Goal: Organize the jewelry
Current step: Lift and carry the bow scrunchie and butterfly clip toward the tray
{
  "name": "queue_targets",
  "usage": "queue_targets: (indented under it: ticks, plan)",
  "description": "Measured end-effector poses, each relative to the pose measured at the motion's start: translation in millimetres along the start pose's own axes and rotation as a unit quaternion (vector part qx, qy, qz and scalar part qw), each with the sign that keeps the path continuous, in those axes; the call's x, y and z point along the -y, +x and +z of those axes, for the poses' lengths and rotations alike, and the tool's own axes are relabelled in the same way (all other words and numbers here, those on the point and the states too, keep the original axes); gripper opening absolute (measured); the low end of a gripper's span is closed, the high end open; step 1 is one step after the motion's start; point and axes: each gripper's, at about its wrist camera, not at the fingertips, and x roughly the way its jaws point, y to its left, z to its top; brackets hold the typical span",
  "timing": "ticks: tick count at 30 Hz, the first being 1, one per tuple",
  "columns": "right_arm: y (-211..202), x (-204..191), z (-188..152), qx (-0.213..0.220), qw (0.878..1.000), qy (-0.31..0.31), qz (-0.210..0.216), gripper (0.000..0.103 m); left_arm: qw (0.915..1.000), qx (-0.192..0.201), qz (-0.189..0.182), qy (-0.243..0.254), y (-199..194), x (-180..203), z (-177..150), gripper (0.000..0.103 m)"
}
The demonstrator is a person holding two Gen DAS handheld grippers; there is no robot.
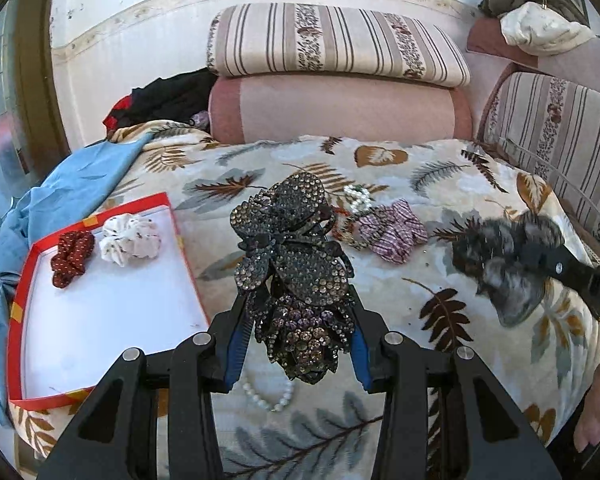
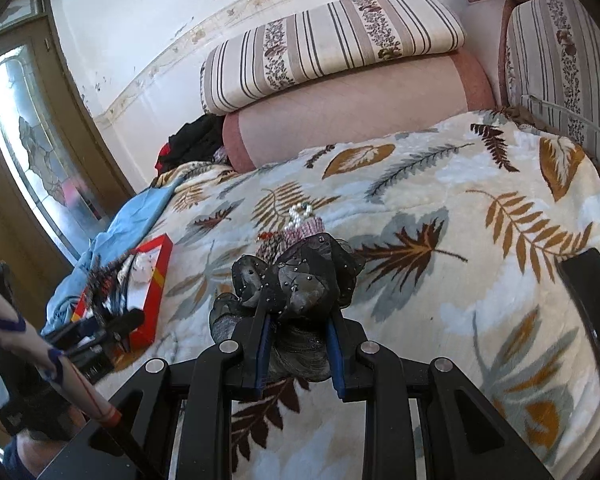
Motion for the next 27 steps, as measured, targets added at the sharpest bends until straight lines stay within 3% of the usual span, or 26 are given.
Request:
queue_targets:
  ticks: [17,27]
  plan:
    - [9.5,-22.2,-28.6,-0.037,0.999,0.008,0.004,0.026,0.9992,-0.002,0.003,-0.039,-4.8,-39.4,-3.4,0.042]
    - [16.8,-44.5,-28.3,-0.051,0.998,0.020,0.025,0.026,0.9977,0.000,0.009,-0.068,-8.5,-71.6,-5.4,0.042]
